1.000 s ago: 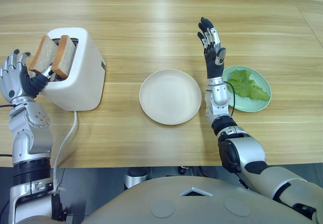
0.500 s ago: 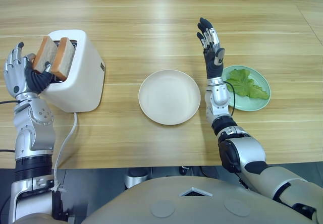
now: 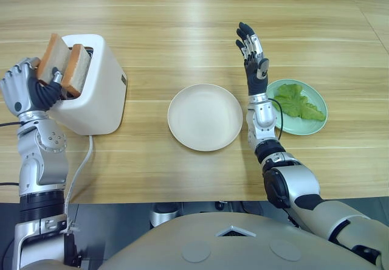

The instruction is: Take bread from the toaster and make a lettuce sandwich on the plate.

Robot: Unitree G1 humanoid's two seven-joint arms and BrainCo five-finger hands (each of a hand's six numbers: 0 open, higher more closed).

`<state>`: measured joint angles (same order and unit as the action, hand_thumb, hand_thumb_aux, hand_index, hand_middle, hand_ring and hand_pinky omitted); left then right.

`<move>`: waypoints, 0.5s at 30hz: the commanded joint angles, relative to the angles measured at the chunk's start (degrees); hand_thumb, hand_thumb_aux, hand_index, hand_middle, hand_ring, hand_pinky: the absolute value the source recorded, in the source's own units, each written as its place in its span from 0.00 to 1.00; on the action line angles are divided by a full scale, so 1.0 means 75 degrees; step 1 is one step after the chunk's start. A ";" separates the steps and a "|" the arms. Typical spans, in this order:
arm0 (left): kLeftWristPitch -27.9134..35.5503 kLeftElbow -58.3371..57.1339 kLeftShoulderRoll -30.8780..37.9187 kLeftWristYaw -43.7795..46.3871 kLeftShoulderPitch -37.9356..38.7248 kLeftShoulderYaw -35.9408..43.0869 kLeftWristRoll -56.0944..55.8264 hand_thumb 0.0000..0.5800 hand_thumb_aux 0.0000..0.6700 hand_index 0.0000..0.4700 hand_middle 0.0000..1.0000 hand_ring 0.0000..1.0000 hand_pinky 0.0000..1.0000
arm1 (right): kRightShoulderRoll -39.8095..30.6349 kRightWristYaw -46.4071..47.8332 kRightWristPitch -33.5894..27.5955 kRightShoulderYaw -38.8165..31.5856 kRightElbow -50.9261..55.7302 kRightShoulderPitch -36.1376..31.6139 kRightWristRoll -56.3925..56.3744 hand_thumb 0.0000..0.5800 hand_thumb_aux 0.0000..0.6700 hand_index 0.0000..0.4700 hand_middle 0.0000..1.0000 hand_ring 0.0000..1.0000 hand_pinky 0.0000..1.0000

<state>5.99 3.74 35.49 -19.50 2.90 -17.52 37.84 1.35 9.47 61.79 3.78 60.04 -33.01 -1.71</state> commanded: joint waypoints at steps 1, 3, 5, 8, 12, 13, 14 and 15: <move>0.0017 0.0692 0.0099 -0.0244 0.0071 -0.0483 0.0138 1.00 1.00 0.98 1.00 1.00 1.00 | -0.0007 -0.0011 -0.0026 -0.0023 0.0042 0.0002 0.0075 0.00 0.00 0.00 0.00 0.00 0.00; 0.0077 0.0956 0.0164 -0.0244 0.0090 -0.0667 0.0234 1.00 1.00 0.98 1.00 1.00 1.00 | -0.0007 -0.0014 -0.0019 -0.0029 0.0044 0.0005 0.0097 0.00 0.00 0.00 0.00 0.00 0.00; 0.0101 0.1152 0.0240 -0.0217 0.0058 -0.0830 0.0294 1.00 1.00 0.98 1.00 1.00 1.00 | -0.0006 -0.0032 -0.0016 -0.0033 0.0053 0.0001 0.0119 0.00 0.00 0.00 0.00 0.00 0.00; 0.0139 0.1529 0.0398 -0.0130 -0.0029 -0.1070 0.0426 1.00 1.00 0.98 1.00 1.00 1.00 | 0.0005 -0.0058 -0.0025 -0.0042 0.0072 -0.0014 0.0156 0.00 0.00 0.00 0.00 0.00 0.00; 0.0088 0.2290 0.0549 0.0135 -0.0227 -0.1232 0.0482 1.00 1.00 0.98 1.00 1.00 1.00 | 0.0022 -0.0088 -0.0028 -0.0049 0.0098 -0.0039 0.0200 0.00 0.00 0.00 0.00 0.00 0.00; 0.0028 0.2476 0.0576 0.0236 -0.0330 -0.1196 0.0427 1.00 1.00 0.98 1.00 1.00 1.00 | 0.0021 -0.0108 -0.0026 -0.0045 0.0108 -0.0051 0.0206 0.00 0.00 0.00 0.00 0.00 0.00; -0.0054 0.2643 0.0580 0.0361 -0.0450 -0.1107 0.0313 1.00 1.00 0.98 1.00 1.00 1.00 | 0.0017 -0.0124 -0.0016 -0.0033 0.0111 -0.0062 0.0200 0.00 0.00 0.00 0.00 0.00 0.00; -0.0185 0.2742 0.0530 0.0520 -0.0613 -0.0951 0.0071 1.00 1.00 0.98 1.00 1.00 1.00 | 0.0007 -0.0155 0.0005 -0.0017 0.0115 -0.0080 0.0200 0.00 0.00 0.00 0.00 0.00 0.00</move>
<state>6.11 21.44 39.33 -17.83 -0.20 -26.06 40.18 1.60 8.77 61.81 3.33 60.27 -33.04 -0.28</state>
